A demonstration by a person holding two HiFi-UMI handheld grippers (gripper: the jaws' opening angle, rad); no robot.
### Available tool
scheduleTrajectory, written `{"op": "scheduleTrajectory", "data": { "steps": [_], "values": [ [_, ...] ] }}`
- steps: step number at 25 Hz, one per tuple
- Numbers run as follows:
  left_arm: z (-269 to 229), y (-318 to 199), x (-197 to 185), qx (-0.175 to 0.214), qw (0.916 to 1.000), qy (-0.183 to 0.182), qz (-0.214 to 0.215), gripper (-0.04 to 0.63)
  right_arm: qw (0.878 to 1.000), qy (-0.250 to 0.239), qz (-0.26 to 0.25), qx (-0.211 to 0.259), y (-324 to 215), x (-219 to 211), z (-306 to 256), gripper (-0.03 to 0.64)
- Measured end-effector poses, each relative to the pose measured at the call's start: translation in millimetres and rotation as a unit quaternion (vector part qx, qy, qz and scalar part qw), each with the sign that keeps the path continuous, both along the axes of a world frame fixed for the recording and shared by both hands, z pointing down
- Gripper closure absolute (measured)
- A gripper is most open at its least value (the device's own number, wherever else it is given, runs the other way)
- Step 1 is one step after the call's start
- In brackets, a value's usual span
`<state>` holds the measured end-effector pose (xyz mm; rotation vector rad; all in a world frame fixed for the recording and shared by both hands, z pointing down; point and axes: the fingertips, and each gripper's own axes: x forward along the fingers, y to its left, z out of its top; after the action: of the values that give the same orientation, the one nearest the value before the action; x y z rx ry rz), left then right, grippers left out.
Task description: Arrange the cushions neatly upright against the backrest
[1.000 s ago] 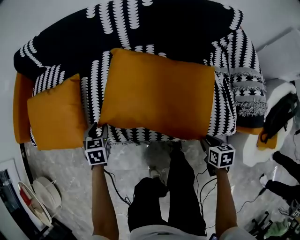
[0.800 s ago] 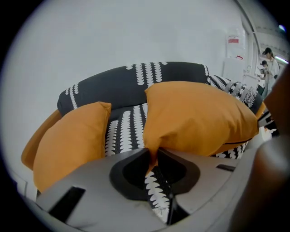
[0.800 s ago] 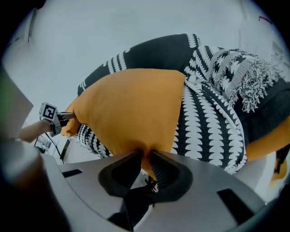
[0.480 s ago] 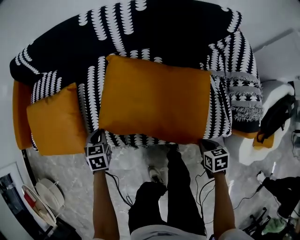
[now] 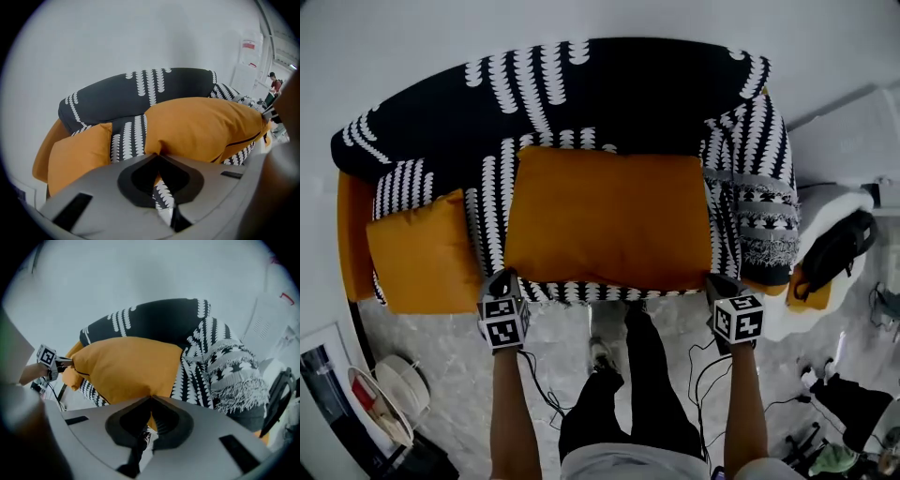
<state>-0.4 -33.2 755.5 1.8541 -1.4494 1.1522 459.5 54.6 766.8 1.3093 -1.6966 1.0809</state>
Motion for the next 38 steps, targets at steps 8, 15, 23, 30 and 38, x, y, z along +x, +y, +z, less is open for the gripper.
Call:
{"op": "scheduleTrajectory", "data": {
  "steps": [8,15,23,30,38],
  "values": [
    [-49.3,-50.1,15.4,0.0,0.9996,-0.009,-0.026,0.569,1.0,-0.012,-0.021,0.004,-73.0,20.0,-53.9,0.606],
    [-71.1,-108.8,22.0,0.028,0.9984,-0.016,-0.045,0.569,0.998,-0.013,-0.058,0.029,-141.1,23.3,-87.5,0.606],
    [-75.6,-165.8,18.2,0.017,0.9992,-0.013,-0.035,0.569,0.998,0.002,-0.051,0.04,-196.8,16.3,-103.7,0.606],
    [-74.1,-223.8,20.0,0.02,0.9997,-0.013,0.0,0.569,0.998,0.005,-0.031,0.05,-255.4,16.7,-111.9,0.605],
    [-76.7,-287.7,24.4,0.026,0.9995,-0.009,0.017,0.569,0.999,0.006,-0.004,0.049,-319.1,24.4,-120.3,0.604]
  ]
}}
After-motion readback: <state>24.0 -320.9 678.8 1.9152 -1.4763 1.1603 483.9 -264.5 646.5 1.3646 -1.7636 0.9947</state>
